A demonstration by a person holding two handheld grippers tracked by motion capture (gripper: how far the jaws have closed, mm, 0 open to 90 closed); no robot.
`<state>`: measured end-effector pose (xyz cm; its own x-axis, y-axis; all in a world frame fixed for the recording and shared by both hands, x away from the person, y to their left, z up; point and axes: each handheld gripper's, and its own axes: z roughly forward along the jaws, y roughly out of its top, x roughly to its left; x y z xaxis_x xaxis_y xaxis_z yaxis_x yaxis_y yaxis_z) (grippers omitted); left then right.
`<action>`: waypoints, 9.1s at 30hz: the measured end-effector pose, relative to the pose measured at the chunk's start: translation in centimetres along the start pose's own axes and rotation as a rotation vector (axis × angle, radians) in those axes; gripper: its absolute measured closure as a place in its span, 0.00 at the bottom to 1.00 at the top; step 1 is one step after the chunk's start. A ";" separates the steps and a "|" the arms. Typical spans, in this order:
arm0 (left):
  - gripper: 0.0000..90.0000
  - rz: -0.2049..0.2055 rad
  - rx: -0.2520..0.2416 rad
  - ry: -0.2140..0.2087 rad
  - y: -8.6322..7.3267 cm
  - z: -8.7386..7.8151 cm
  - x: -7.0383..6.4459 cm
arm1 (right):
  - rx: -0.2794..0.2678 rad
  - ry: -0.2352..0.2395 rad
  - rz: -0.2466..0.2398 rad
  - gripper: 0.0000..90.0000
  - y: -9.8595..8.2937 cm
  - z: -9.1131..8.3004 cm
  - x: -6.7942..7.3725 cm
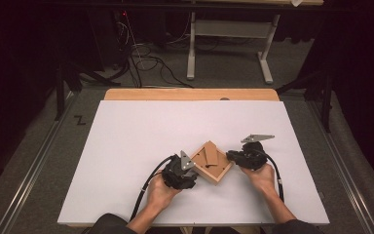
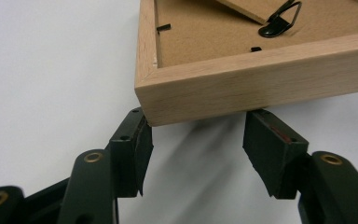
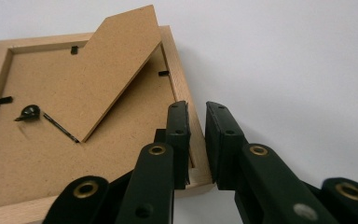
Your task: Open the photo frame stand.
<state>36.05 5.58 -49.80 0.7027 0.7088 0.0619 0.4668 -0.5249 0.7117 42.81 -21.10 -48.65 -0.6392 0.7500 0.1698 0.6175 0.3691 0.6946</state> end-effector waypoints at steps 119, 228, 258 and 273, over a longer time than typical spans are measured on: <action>0.50 -0.020 -0.211 -0.105 2.3 -3.7 -0.3 | -0.139 -0.136 -0.271 0.62 -3.2 -4.9 6.1; 0.61 0.158 -0.175 -0.219 2.6 -3.8 -2.5 | -0.176 -0.107 -0.135 0.60 -3.0 -4.9 2.9; 0.62 0.162 -0.171 -0.233 2.6 -3.5 -2.8 | -0.330 -0.020 -0.065 0.45 -2.3 -8.9 3.8; 0.63 0.175 -0.160 -0.248 2.5 -3.2 -3.4 | -0.311 -0.072 -0.043 0.49 -1.2 -8.7 4.0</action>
<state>33.10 3.34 -45.94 0.8831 0.4680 0.0347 0.2513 -0.5341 0.8072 35.51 -23.34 -42.68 -0.6208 0.7784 0.0935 0.4141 0.2243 0.8822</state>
